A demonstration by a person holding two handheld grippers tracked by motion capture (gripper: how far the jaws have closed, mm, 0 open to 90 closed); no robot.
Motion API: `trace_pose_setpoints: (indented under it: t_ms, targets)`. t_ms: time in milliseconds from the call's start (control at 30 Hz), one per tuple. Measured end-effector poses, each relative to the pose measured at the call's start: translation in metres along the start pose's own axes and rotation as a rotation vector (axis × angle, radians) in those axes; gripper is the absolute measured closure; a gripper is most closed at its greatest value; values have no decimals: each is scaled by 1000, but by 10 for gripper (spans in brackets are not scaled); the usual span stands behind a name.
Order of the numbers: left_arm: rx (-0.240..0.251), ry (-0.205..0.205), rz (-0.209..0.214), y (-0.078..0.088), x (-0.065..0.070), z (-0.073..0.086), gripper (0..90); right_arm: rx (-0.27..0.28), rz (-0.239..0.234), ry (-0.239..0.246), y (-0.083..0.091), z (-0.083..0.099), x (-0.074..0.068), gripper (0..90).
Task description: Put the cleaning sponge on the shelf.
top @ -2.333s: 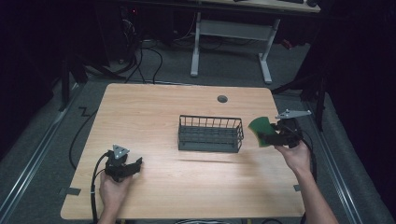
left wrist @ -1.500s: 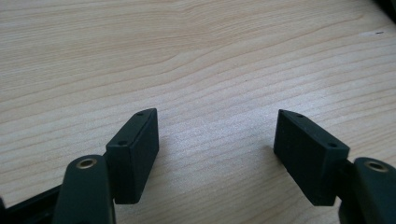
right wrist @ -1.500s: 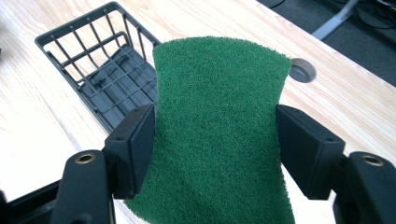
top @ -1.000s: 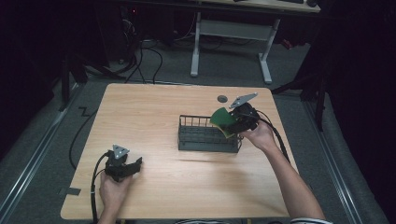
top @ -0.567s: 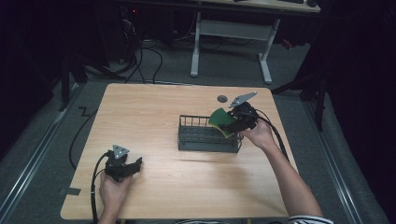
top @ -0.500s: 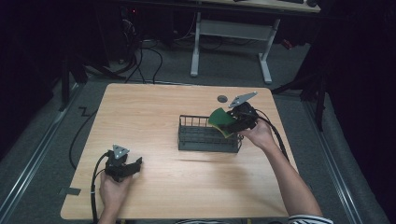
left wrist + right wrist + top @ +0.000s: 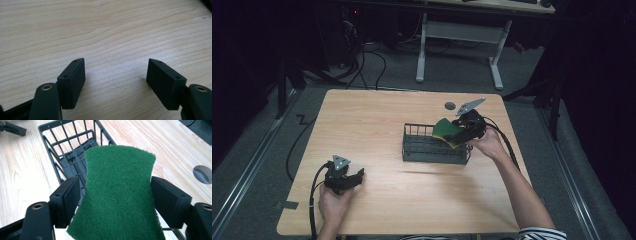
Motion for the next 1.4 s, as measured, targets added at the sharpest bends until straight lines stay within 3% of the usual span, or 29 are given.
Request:
trace_pose_setpoints:
  t_ms: [267, 467, 800, 967, 1100, 1233, 1400]
  targets:
    - [0, 2, -2, 0, 0, 0, 319, 22, -66, -40, -2, -2, 0, 214]
    - [0, 2, -4, -1, 0, 0, 319, 24, -86, -58, -7, -7, -2, 224]
    - [0, 2, -4, -1, 0, 0, 319, 37, -58, -34, -13, -17, -6, 287]
    - [1, 3, -3, -1, 0, -1, 319, 19, -55, -12, -17, -16, -9, 209]
    - [1, 3, -3, -1, 0, -1, 319, 13, -54, -2, -20, -16, -10, 197]
    - [0, 3, -3, -1, 0, -1, 319, 47, -45, 3, -14, -19, -11, 290]
    - [1, 3, -3, -1, 0, -1, 319, 58, 32, 63, -9, -23, -12, 441]
Point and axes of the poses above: each handheld gripper's, and its own axes: y roughly backward along the jaws, z roughly out of its underside, x roughly to its right, the point moved 9 cm from there along -y, roughly forward along the jaws, and after that the axes turned 6 degrees about -z, right-handed, at the moved point
